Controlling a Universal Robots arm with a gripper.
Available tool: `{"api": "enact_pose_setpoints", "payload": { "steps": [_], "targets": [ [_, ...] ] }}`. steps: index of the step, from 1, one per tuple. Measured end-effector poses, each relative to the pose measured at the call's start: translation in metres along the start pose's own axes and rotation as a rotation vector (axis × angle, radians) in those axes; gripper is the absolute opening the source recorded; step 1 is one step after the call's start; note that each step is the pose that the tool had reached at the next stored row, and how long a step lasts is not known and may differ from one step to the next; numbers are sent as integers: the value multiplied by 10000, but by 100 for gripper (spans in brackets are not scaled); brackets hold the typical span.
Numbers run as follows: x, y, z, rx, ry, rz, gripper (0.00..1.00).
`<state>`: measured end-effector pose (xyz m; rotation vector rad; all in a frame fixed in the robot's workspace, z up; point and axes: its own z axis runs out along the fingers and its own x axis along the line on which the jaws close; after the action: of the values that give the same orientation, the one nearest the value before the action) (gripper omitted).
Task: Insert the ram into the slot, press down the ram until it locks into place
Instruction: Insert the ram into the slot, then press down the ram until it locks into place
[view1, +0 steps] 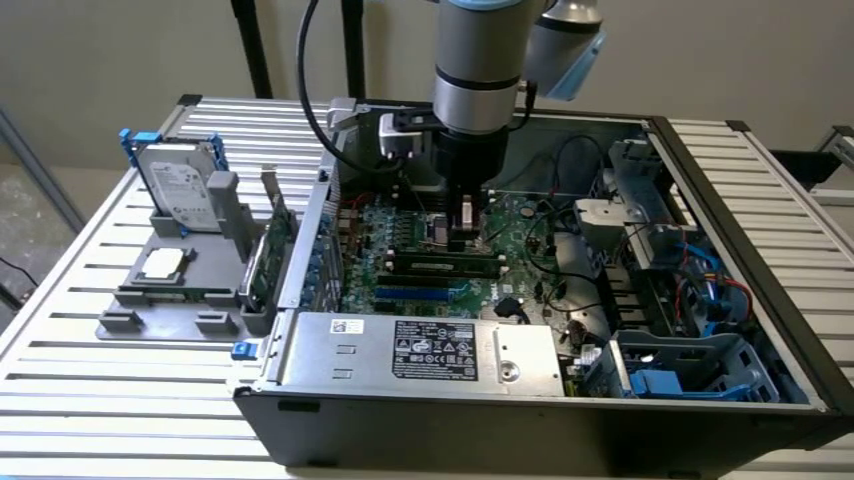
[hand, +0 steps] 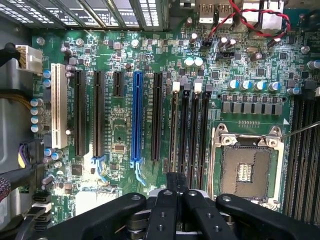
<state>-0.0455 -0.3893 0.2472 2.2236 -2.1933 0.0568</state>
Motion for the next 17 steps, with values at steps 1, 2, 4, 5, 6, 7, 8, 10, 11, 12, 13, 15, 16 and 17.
{"api": "enact_pose_setpoints", "payload": {
  "steps": [1,2,4,5,6,7,8,10,11,12,13,15,16,17],
  "targets": [
    [0,0,0,-1,1,0,11],
    [0,1,-1,-1,-3,2,11],
    [0,1,-1,-1,-7,1,11],
    [0,1,0,-1,-8,2,11],
    [0,1,-1,-1,-8,2,11],
    [0,1,-1,-1,-8,1,11],
    [0,1,-1,-1,-8,1,11],
    [0,1,0,-1,-9,2,11],
    [0,1,-1,0,-8,2,11],
    [0,4,1,10,-9,2,11],
    [0,5,6,14,-11,2,11],
    [0,7,23,13,-8,1,11],
    [-1,11,33,13,-8,3,11],
    [-2,15,45,13,-7,2,11]
  ]
}}
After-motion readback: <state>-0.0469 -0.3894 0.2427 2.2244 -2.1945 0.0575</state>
